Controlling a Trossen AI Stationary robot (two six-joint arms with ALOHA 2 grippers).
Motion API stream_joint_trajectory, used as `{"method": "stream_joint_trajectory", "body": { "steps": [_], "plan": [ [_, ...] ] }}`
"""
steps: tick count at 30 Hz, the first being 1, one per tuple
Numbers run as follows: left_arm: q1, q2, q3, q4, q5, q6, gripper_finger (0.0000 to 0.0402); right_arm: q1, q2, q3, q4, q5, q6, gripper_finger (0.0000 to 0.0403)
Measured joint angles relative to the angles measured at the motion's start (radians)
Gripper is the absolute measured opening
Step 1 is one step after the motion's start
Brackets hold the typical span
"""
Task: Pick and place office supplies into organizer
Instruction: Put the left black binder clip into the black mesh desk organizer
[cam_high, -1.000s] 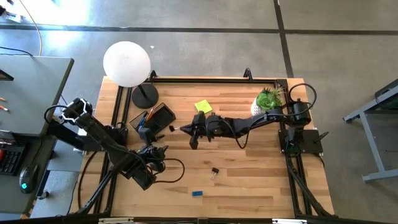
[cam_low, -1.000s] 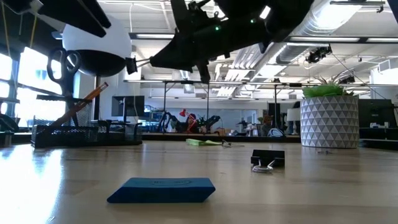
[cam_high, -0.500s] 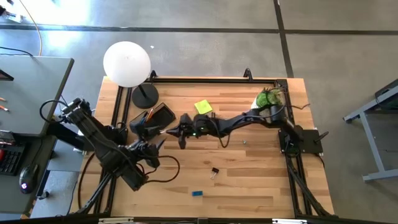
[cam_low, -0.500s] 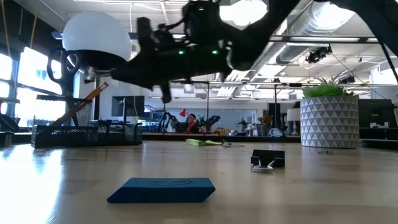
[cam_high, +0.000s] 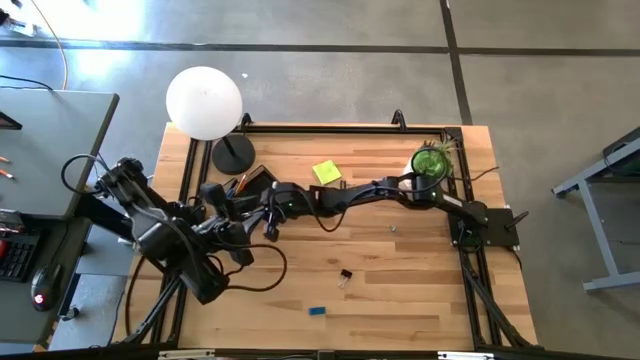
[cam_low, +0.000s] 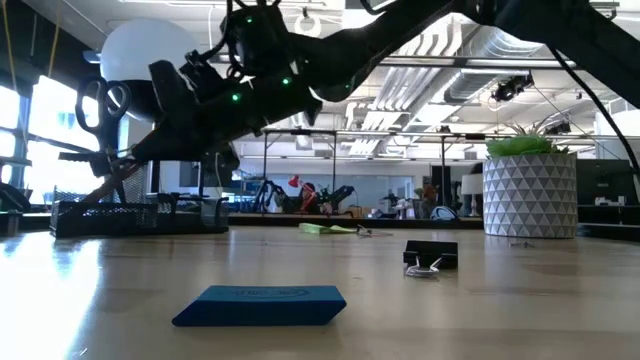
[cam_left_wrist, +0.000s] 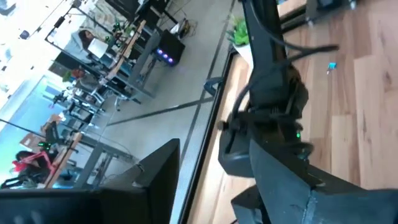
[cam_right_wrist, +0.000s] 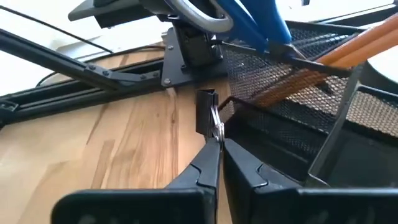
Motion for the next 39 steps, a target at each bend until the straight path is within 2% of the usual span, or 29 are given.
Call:
{"method": "stream_joint_trajectory", "body": {
  "steps": [5, 8, 11, 15, 19, 25, 32, 39],
  "plan": [
    [-0.032, -0.001, 0.056, -0.018, -0.014, -0.013, 0.0160, -0.009, 0.005, 0.014, -0.001, 0.012, -0.012, 0.0006],
    [-0.058, 0.000, 0.044, -0.019, -0.072, -0.070, 0.0149, -0.018, 0.005, 0.014, -0.028, 0.022, -0.035, 0.0011],
    [-0.085, -0.001, -0.001, -0.019, -0.118, -0.121, 0.0139, -0.024, 0.005, 0.014, -0.057, 0.044, -0.069, 0.0012],
    [-0.096, 0.000, -0.106, -0.019, -0.118, -0.175, 0.0127, -0.022, 0.005, 0.014, -0.051, 0.043, -0.073, 0.0011],
    [-0.091, 0.001, -0.150, -0.019, -0.156, -0.167, 0.0115, -0.021, 0.005, 0.014, -0.036, 0.044, -0.091, 0.0019],
    [-0.093, 0.000, -0.150, -0.019, -0.161, -0.193, 0.0098, -0.023, 0.005, 0.014, -0.030, 0.096, -0.091, 0.0077],
    [-0.093, 0.000, -0.161, -0.019, -0.159, -0.194, 0.0086, -0.019, 0.005, 0.014, -0.086, 0.082, -0.118, 0.0160],
    [-0.093, -0.063, -0.219, -0.018, -0.120, -0.198, 0.0084, -0.025, 0.005, 0.014, -0.269, 0.089, -0.120, 0.0194]
  ]
}}
